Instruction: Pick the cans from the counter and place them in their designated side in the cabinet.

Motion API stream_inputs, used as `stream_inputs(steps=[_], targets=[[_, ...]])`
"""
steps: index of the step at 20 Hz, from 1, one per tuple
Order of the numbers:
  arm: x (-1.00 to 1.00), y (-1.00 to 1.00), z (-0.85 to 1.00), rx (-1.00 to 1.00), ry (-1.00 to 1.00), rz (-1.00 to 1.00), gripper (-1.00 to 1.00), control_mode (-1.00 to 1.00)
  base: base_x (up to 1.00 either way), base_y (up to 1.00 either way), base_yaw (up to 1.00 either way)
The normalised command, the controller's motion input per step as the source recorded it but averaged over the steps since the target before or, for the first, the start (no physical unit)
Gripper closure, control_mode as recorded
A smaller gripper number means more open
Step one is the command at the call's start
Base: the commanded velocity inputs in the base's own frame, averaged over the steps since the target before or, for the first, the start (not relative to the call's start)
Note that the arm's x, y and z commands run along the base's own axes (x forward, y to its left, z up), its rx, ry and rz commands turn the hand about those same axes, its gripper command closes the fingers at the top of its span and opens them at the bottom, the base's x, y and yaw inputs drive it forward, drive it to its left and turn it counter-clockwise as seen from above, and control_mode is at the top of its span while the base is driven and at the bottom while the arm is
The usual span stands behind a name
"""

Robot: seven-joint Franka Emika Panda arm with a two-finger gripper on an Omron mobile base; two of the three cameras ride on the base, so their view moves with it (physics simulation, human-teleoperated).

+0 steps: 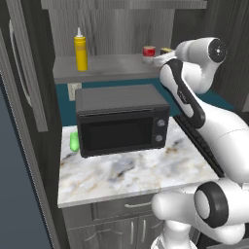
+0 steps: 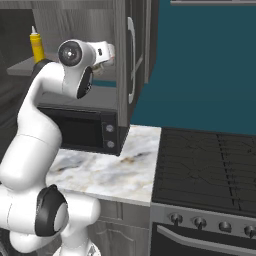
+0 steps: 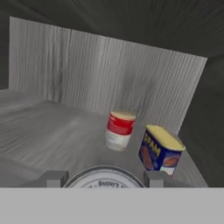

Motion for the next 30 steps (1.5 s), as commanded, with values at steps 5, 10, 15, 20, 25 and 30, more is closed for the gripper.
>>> stream_inputs(steps=[5,10,15,20,25,30], targets=[[0.25,-0.01,-0.07,0.0,0.01,0.0,1.0,-1.0,0.0,0.0,0.0],[0.23,-0.02,-0.04,0.0,0.0,0.0,1.0,-1.0,0.0,0.0,0.0],[0.23,0.0,-0.06,0.0,0.0,0.0,1.0,-1.0,0.0,0.0,0.0],[0.24,0.0,-0.1,0.0,0.01,0.0,1.0,-1.0,0.0,0.0,0.0],[0.25,-0.03,-0.08,0.0,0.01,0.0,1.0,-1.0,0.0,0.0,0.0],[0.23,-0.04,-0.05,0.0,0.0,0.0,1.0,-1.0,0.0,0.0,0.0]])
